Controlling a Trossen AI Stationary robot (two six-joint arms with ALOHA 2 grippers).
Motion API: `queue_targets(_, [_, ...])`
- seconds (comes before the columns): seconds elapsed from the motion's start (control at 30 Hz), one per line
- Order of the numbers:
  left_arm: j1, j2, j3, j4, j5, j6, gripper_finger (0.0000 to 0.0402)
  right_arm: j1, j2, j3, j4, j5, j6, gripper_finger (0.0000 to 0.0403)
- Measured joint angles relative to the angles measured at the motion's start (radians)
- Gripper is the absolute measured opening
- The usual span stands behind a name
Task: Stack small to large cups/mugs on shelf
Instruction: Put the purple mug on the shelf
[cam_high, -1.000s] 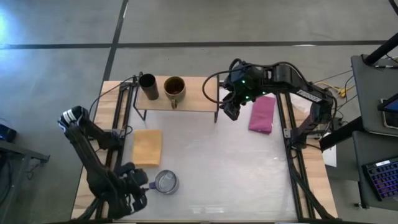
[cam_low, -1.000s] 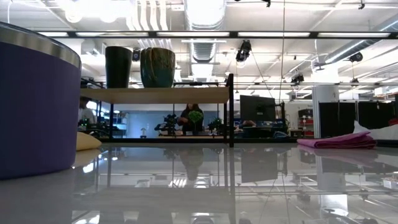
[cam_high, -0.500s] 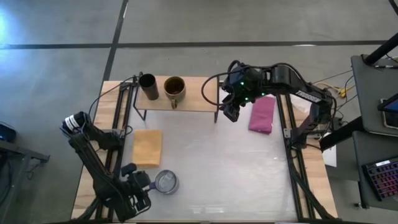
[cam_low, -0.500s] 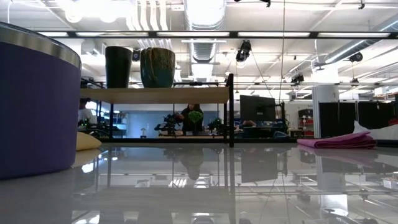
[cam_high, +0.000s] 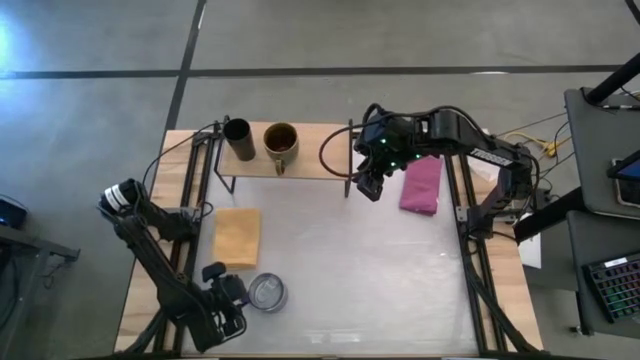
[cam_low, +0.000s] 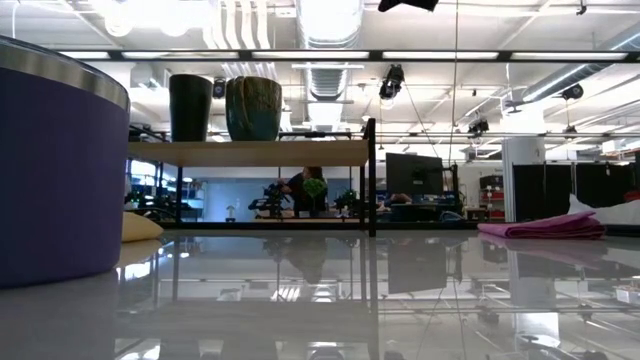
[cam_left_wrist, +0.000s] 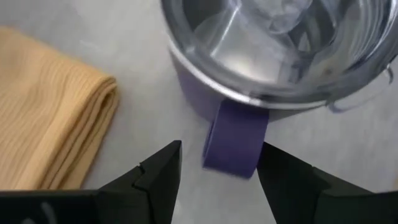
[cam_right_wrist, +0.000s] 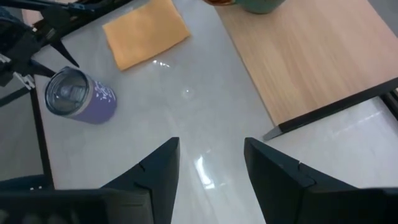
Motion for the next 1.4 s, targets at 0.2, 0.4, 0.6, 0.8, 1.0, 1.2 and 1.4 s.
queue_targets(0.2, [0.038, -0.001, -0.006, 0.023, -0.023, 0.125, 0.0189, 0.0, 0.0, -0.002, -0.001, 0.0, 0.009, 0.0173])
queue_targets(0.4, [0.066, -0.001, -0.006, 0.042, -0.026, 0.182, 0.0172, 0.0, 0.0, -0.003, -0.001, 0.0, 0.012, 0.0173])
queue_targets(0.6, [0.067, -0.002, -0.006, 0.04, -0.009, 0.182, 0.0104, -0.001, 0.0, -0.003, -0.001, 0.001, 0.012, 0.0173])
queue_targets(0.8, [0.07, -0.002, -0.004, 0.038, 0.011, 0.174, 0.0072, -0.001, 0.0, -0.003, -0.001, 0.01, 0.012, 0.0173])
queue_targets(1.0, [0.075, -0.003, 0.003, 0.039, 0.029, 0.174, 0.0077, -0.001, 0.0, -0.003, -0.001, 0.026, 0.011, 0.0173])
queue_targets(1.2, [0.075, -0.005, 0.007, 0.04, 0.037, 0.175, 0.0072, -0.001, 0.0, -0.003, -0.014, 0.026, 0.011, 0.0173])
queue_targets(1.4, [0.081, -0.04, 0.007, 0.031, 0.061, 0.174, 0.0072, -0.001, 0.0, -0.003, -0.048, 0.026, 0.011, 0.0173])
